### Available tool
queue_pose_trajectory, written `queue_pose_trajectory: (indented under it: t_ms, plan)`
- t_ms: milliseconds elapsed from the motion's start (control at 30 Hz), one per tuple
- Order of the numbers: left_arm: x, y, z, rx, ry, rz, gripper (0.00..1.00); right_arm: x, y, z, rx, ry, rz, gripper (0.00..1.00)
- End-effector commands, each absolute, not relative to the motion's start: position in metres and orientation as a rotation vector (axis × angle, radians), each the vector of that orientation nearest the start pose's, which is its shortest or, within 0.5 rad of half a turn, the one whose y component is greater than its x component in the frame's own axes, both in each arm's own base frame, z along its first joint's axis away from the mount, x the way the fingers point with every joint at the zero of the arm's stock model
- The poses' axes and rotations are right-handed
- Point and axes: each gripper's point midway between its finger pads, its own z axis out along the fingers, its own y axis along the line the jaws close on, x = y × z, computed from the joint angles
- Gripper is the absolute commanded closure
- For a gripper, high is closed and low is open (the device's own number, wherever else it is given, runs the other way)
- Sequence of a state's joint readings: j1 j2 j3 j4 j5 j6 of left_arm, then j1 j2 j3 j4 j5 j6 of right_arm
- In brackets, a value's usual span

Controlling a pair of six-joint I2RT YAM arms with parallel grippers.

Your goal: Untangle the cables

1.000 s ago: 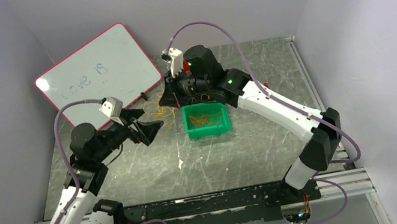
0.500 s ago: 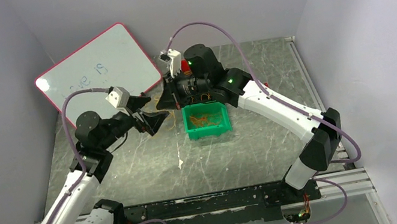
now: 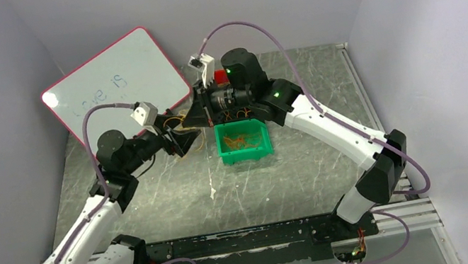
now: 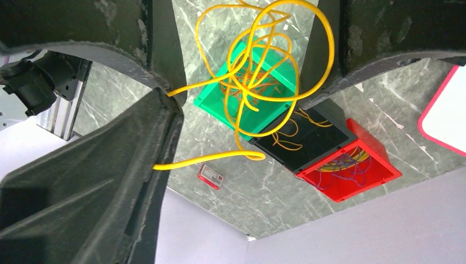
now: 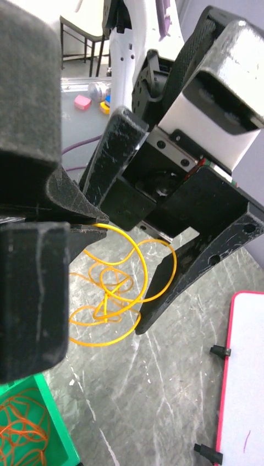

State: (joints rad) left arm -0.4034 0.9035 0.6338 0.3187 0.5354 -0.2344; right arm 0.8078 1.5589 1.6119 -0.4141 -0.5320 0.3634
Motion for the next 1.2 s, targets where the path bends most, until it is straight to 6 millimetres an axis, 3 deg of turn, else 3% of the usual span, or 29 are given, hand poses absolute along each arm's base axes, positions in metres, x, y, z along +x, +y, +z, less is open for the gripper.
queue_pose_trajectory:
  t_ms: [0, 300, 500, 700, 867, 1167]
  plan:
    - [0.273, -0.223, 0.291, 0.554, 1.455, -0.904, 0.27, 0.226, 0.396, 0.368, -0.844, 1.841, 1.343, 1.0]
    - [0.278, -0.222, 0.25, 0.47, 1.579, -0.936, 0.5, 0.213, 0.39, 0.402, -0.862, 1.714, 1.403, 1.0]
    - [0.271, -0.218, 0.22, 0.419, 1.644, -0.957, 0.74, 0.209, 0.38, 0.426, -0.853, 1.633, 1.392, 1.0]
    - [0.265, -0.208, 0.201, 0.379, 1.693, -0.922, 0.78, 0.215, 0.363, 0.444, -0.799, 1.581, 1.309, 1.0]
    - [0.261, -0.2, 0.183, 0.304, 1.756, -0.915, 0.82, 0.225, 0.339, 0.467, -0.707, 1.507, 1.173, 1.0]
    - [0.258, -0.184, 0.15, 0.172, 1.858, -0.857, 0.93, 0.241, 0.27, 0.502, -0.443, 1.398, 0.897, 1.0]
